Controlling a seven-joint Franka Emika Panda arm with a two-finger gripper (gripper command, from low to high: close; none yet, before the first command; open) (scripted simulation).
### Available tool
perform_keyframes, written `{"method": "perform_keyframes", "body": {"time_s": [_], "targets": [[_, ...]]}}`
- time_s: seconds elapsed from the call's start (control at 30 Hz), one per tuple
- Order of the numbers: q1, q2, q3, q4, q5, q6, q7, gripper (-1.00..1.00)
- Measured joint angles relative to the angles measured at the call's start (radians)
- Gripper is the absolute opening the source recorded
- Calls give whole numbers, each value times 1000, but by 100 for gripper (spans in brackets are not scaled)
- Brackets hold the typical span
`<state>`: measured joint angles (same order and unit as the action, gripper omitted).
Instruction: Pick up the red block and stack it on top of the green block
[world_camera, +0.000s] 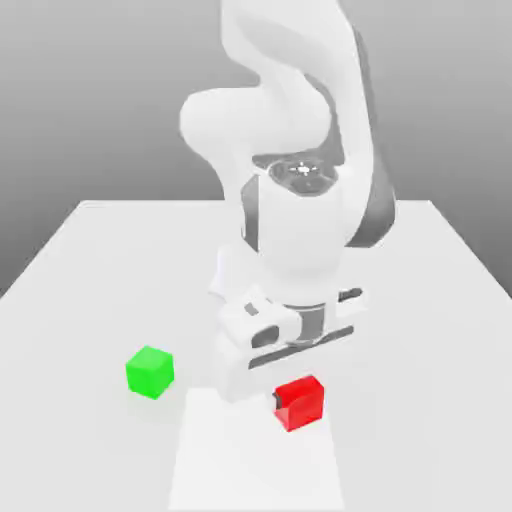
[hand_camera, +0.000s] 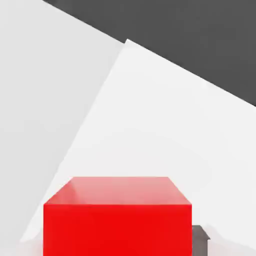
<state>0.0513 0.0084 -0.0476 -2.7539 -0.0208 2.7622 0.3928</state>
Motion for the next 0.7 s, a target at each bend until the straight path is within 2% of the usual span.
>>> {"method": "perform_keyframes", "body": {"time_s": [0.33, 0.47, 0.6, 0.63, 0.7], "targets": [[-314, -291, -215, -202, -151, -85, -118, -100], [-316, -202, -249, -215, -123, 15, -154, -100], [-276, -61, -263, -212, -33, 152, -216, -100], [-267, -31, -263, -211, -2, 180, -237, 100], [-262, -31, -263, -211, -2, 180, -237, 100]]}}
